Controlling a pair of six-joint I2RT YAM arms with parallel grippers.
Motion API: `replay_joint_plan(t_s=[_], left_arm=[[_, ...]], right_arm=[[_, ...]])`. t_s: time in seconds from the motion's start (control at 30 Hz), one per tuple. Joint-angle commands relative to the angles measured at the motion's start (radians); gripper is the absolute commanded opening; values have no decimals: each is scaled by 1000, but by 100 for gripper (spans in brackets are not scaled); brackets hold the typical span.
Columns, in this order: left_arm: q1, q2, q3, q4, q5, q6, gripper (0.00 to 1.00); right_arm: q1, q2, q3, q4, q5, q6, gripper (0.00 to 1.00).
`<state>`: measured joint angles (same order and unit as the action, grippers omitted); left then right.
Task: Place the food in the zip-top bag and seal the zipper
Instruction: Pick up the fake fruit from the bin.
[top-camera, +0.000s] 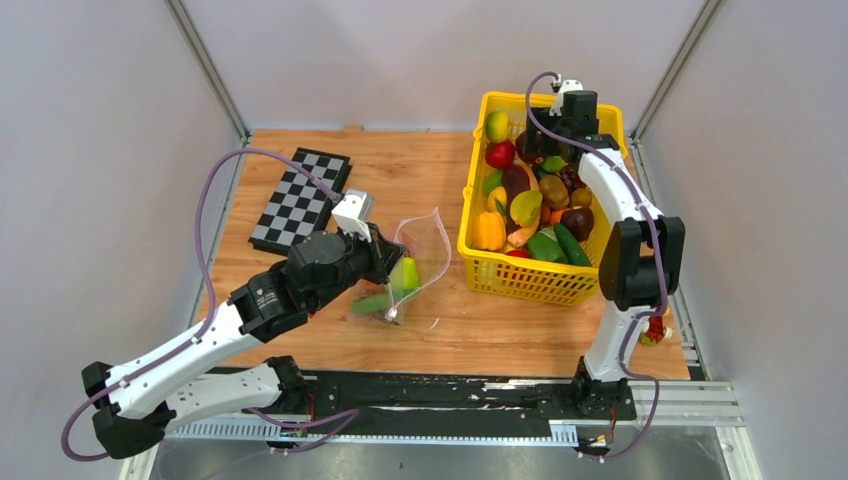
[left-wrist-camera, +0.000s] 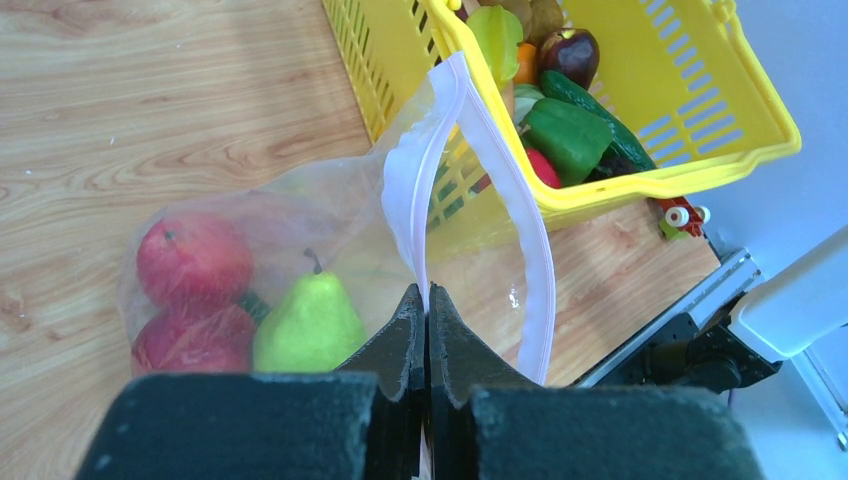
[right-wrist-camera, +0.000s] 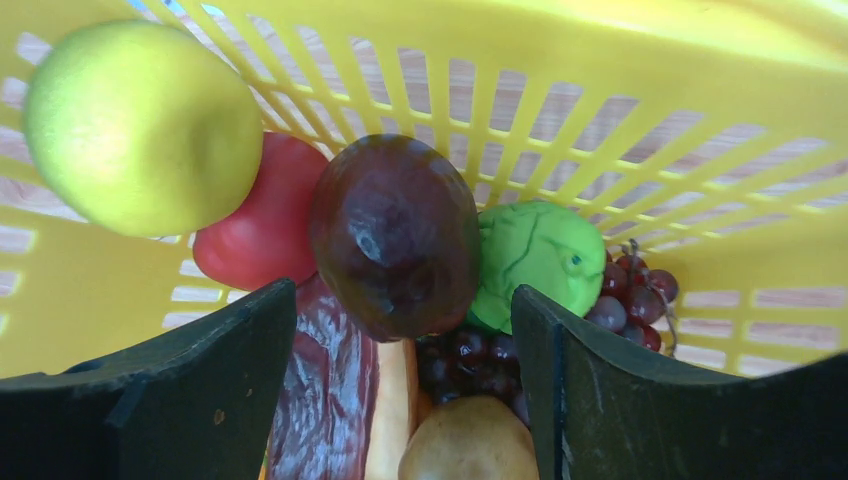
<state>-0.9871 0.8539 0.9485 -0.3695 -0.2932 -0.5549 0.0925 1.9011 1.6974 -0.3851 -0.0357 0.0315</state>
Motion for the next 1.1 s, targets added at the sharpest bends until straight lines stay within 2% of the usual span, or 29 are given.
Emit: replay_joint_plan(t_s=[0.0, 0.27, 0.43, 0.47, 0.7, 0.97, 1.07], left_arm=[[-1, 3, 37, 24, 9, 5, 0], [-1, -10, 36, 20, 10, -1, 0], [-1, -18, 30, 19, -1, -2, 0], [-1, -18, 32, 20, -4, -2, 0], [-1, -22, 34, 17, -14, 4, 0], [-1, -32, 13, 16, -21, 1, 0], [-1, -31, 3, 25, -14, -3, 0]], right_arm=[[-11, 71, 76, 42, -77, 11, 77], [-12, 182, 168, -29, -90, 28, 73], [-30, 164, 143, -44, -106, 100, 50], [-35, 152, 131, -46, -117, 119, 47], [-43, -15, -60, -9, -286, 156, 41], [-38, -211, -251, -180, -385, 53, 39], [-35, -286, -333, -221, -380, 21, 39]])
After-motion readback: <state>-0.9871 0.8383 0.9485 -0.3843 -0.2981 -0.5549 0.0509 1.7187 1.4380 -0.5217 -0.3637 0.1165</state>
